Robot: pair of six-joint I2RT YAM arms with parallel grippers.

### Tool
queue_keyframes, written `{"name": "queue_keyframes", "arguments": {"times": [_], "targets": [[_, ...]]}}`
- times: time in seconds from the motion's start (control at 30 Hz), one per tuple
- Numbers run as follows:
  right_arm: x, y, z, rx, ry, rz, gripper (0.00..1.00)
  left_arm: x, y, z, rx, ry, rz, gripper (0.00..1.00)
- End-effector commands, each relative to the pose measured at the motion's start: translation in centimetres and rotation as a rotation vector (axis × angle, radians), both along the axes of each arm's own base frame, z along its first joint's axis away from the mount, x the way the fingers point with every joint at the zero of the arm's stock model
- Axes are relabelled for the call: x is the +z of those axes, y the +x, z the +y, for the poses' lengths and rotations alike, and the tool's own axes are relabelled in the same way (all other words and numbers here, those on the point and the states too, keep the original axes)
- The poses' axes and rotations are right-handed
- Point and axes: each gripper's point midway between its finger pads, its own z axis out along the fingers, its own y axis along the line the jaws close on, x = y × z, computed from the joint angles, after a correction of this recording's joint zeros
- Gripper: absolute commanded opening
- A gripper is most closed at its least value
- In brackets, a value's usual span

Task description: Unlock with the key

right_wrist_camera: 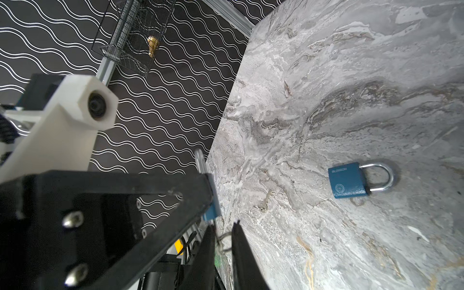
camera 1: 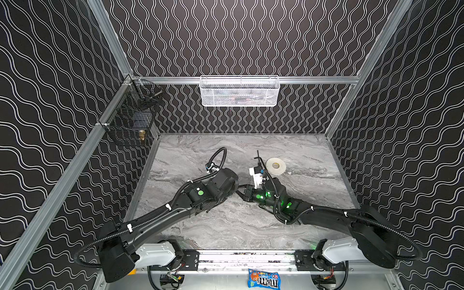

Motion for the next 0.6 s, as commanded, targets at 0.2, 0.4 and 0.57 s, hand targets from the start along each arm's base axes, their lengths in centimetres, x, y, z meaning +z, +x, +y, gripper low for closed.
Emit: {"name": "queue_keyframes", "arguments": {"times": [0.2,0.4,0.57], "targets": [[-0.1,0.3,0.1,-0.01,0.009,-0.006,0.12,0.7,0.5,-0.3,-0.003,-0.009,-0.027,0.0],[0.2,0.5,0.1,-0.015,0.008,-0.028,0.05,0.6,0.2,-0.7,-0.027,-0.011,-0.014,0.0],[1.2,0.7,0.1,-0.022,0.028,-0.062,0.03,0.3,-0.6,-1.5,-0.076,-0.027,0.017,0.0]]}}
